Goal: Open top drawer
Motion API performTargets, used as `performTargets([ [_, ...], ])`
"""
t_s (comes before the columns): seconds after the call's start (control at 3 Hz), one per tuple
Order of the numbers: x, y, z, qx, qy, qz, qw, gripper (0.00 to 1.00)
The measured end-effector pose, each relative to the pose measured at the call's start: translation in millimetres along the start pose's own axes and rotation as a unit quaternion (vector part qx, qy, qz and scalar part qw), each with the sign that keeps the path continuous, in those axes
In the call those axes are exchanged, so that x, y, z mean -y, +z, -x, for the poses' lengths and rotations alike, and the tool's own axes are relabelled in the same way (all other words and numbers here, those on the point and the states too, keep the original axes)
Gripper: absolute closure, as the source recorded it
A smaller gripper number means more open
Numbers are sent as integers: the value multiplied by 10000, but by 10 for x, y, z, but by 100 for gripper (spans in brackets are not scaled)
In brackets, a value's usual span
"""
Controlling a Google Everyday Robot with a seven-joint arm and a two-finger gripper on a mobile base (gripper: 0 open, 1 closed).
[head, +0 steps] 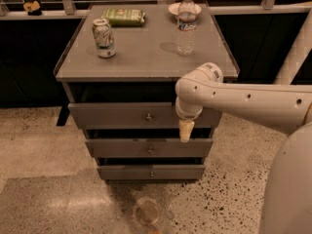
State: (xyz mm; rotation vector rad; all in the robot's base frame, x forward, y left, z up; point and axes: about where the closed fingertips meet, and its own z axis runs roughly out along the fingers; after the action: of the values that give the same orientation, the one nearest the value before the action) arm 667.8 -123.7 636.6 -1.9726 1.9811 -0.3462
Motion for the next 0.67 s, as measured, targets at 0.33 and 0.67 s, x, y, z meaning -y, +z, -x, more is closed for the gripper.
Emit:
performTargets([
  [0.33,-15,1,-4,-8,5,8,10000,14],
  [0.67,-16,2,-4,-8,5,9,10000,37],
])
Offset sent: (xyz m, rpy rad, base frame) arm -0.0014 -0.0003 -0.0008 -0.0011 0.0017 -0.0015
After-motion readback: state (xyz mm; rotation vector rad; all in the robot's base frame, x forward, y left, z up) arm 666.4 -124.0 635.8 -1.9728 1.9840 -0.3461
